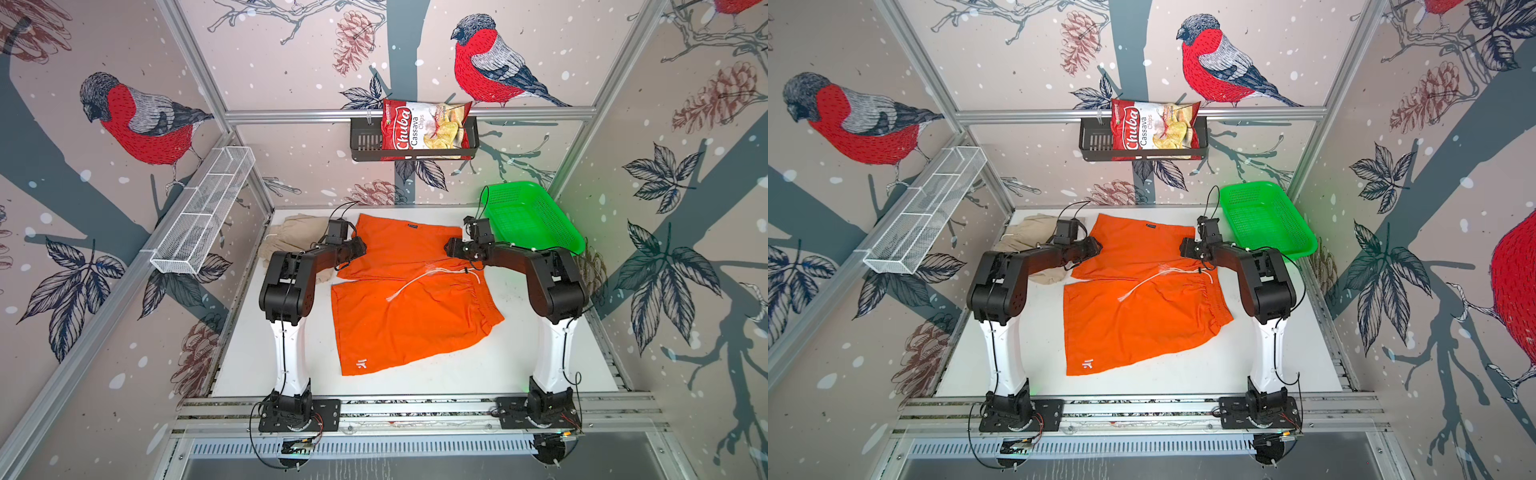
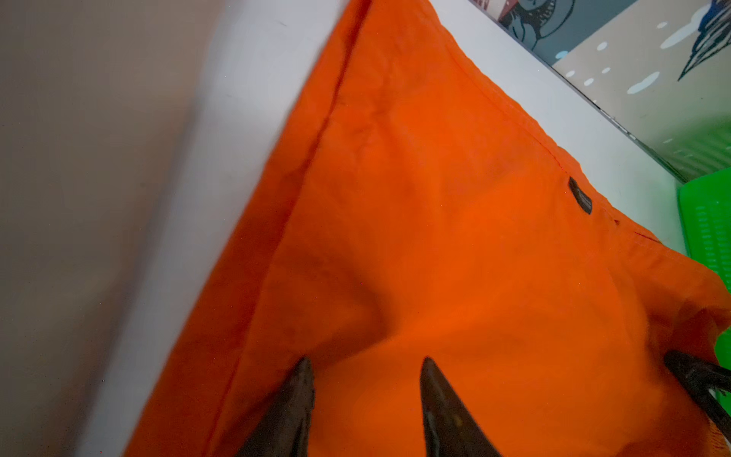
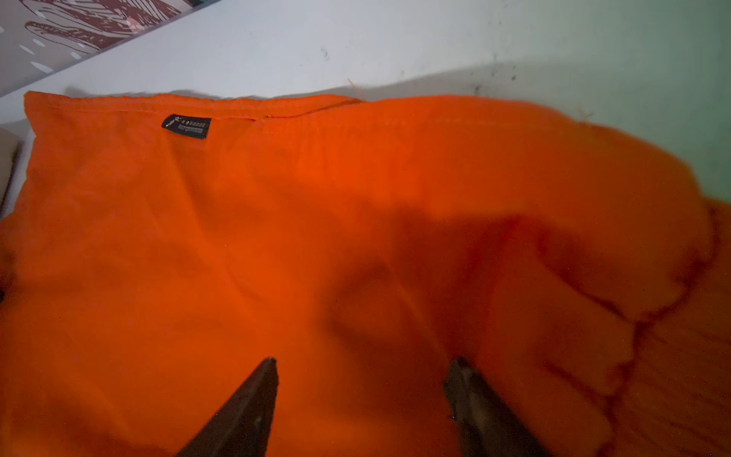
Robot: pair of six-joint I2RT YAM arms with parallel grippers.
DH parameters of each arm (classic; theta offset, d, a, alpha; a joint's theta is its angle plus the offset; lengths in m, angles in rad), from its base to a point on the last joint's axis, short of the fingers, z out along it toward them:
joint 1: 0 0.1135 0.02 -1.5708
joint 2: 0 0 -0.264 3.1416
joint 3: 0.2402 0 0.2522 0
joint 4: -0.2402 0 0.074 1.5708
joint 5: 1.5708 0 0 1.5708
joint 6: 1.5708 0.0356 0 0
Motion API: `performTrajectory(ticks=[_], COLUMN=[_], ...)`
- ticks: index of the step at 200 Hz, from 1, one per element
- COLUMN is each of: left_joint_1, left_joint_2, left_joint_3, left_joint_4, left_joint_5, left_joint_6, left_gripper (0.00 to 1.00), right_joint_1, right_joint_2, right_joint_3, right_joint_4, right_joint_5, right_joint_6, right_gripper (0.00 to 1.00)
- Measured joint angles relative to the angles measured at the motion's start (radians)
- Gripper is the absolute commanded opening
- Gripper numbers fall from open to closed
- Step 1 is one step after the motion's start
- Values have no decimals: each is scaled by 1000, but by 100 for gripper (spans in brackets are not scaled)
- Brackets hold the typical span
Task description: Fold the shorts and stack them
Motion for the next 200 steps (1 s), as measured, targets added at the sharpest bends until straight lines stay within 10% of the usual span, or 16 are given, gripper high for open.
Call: performTrajectory(ticks=[104, 200], left_joint_1=[-64, -60], left_joint_2=[-268, -698], left_joint_3=[66, -550], left_joint_4=[-184, -241], left_joint_5=[2, 12], left_joint_6=[25, -2], left_gripper=[51, 50], right_joint_1=[107, 312], right_joint_2=[-314, -627], right_joint_3=[47, -537], right_joint_4=[-106, -9], right_joint_5=[12, -1], right_joint_6=[18, 189], right_gripper=[70, 68])
